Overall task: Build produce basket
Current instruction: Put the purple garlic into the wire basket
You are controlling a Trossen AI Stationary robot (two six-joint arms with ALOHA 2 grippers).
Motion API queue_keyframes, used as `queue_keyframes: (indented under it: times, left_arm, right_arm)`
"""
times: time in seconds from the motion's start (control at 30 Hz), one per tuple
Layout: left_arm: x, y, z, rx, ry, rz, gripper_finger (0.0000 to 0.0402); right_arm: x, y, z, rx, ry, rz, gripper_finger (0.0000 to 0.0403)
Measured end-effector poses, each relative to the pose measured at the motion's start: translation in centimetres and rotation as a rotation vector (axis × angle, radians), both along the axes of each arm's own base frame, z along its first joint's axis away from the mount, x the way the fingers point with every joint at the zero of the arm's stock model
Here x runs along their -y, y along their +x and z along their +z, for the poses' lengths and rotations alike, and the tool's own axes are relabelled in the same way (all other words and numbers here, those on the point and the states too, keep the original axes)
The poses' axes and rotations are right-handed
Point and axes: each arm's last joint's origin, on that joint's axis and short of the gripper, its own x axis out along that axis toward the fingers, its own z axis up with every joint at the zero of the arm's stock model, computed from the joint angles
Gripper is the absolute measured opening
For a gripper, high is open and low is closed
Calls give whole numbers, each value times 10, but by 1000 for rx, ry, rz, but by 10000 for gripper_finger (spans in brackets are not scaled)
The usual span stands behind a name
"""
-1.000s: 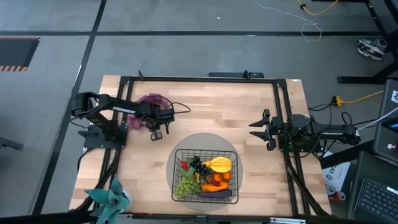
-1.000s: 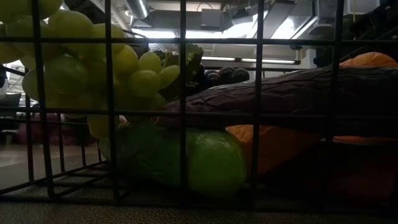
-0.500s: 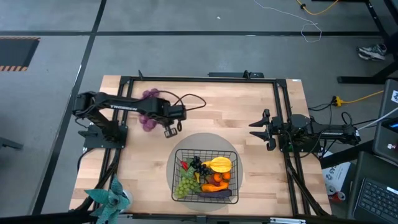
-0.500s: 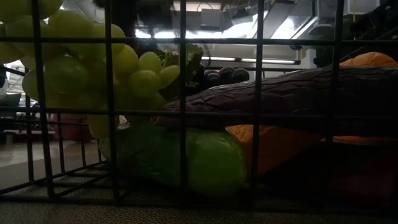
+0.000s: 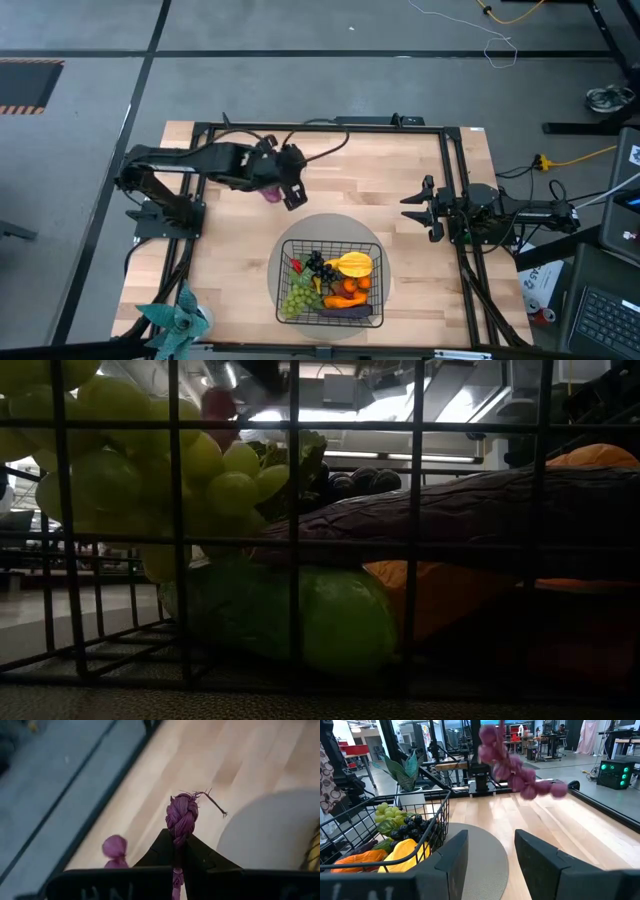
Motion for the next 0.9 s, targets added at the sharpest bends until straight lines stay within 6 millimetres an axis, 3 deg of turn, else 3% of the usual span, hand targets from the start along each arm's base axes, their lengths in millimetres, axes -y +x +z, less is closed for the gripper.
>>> queue_keyframes:
  times: [0.2, 0.5, 0.73, 0.9]
  left_arm:
    - [36, -10, 48, 187, 58, -64, 0]
    - [107, -14, 82, 486, -10, -393, 0]
    - [155, -18, 91, 623, -64, -622, 0]
    - [187, -11, 78, 626, -94, -741, 0]
  right_arm:
    - [0, 0, 0, 0, -1, 0, 165]
    - [0, 0, 0, 0, 0, 0, 165]
    - [0, 0, 0, 0, -1, 0, 165]
    - [0, 0, 0, 1, -1, 0, 165]
